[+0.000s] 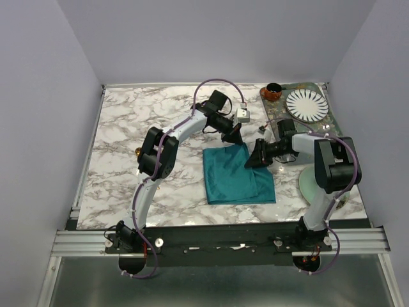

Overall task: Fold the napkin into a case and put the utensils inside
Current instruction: Fold the rectangle-folded napkin at the center of the board.

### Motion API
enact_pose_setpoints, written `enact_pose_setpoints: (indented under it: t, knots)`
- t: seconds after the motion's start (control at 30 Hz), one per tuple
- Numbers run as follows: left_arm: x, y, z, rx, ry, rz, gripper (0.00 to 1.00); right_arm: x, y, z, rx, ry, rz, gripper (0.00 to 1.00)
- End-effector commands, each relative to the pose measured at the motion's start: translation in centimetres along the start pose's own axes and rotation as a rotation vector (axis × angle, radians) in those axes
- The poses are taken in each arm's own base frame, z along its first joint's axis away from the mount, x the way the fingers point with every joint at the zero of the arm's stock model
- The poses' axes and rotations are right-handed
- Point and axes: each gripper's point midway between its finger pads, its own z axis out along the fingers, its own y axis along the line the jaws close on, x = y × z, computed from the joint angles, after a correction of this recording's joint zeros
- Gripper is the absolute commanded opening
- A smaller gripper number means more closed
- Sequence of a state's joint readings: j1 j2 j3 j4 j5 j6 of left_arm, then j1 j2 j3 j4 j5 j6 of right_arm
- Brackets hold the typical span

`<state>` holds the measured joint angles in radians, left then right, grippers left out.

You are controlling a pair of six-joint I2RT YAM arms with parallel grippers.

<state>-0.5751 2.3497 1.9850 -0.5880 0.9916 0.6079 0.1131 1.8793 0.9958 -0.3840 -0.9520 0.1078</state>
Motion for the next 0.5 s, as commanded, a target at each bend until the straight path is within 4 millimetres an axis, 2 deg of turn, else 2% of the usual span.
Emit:
enact_pose_setpoints:
  t: [0.0,0.1,0.17,0.23,0.33,0.47]
  knots:
    - [-1.4,0.1,-0.9,-0.021,-0.021,0.034,0.0,0.1,1.3,-0.9,0.019,-0.013,-0.009,0.53]
    - [-1.6,-0.1,-0.9,-0.016,-0.029,0.038,0.0,-0.8,1.4,-1.4,0.057,-0.04,-0.03,0.62]
    - [-1.7,-0.2,-1.0,-0.017,-0.035,0.038,0.0,-1.5,1.0,-1.5,0.088,-0.054,-0.034,0.64]
    - [-2.0,-0.1,-1.1,-0.023,-0.039,0.042,0.0,-2.2,1.1,-1.6,0.094,-0.064,-0.046,0.63]
    - [-2.1,-0.1,-1.1,-0.026,-0.04,0.044,0.0,-2.2,1.0,-1.3,0.082,-0.05,-0.023,0.55]
    - [-2.0,-0.1,-1.1,-0.025,-0.039,0.045,0.0,-1.6,0.7,-1.0,0.077,-0.031,0.003,0.53]
